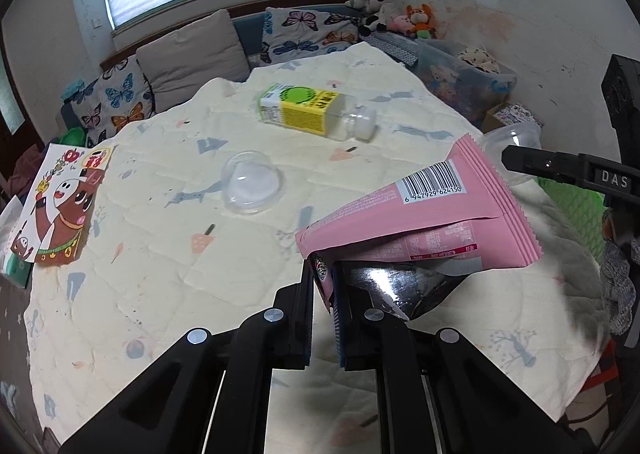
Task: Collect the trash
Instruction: 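Carry the clear cup into the green basket and release it while the left gripper holds the pink wrapper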
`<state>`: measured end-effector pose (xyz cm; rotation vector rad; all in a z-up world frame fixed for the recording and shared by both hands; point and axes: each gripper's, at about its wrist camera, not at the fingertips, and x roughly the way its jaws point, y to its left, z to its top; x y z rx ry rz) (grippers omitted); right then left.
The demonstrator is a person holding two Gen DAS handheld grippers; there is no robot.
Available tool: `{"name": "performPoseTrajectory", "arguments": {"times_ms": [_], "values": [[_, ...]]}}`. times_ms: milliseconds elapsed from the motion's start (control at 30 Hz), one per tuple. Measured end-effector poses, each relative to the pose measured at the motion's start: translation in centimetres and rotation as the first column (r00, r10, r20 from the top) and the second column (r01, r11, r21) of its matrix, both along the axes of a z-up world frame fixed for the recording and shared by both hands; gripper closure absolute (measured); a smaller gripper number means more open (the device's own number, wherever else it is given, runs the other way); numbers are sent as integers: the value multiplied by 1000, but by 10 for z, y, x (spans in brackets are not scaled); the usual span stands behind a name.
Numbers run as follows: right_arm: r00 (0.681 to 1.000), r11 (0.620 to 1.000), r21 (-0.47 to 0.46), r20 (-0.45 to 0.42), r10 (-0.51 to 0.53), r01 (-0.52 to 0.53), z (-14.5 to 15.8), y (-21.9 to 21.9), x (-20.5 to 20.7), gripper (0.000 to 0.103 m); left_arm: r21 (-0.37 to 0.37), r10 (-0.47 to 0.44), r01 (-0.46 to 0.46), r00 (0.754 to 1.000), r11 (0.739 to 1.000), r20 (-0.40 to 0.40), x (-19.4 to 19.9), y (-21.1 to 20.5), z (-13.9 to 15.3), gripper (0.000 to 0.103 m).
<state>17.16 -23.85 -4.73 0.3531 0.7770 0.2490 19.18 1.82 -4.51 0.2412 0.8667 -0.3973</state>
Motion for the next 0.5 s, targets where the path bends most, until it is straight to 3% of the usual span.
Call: {"name": "performPoseTrajectory", "arguments": {"times_ms": [500], "values": [[986,985,-35,9,-167,167,-4,-93,-88,43,-1,-127,127,992,992,-21,-33,-83,-1,94]]}}
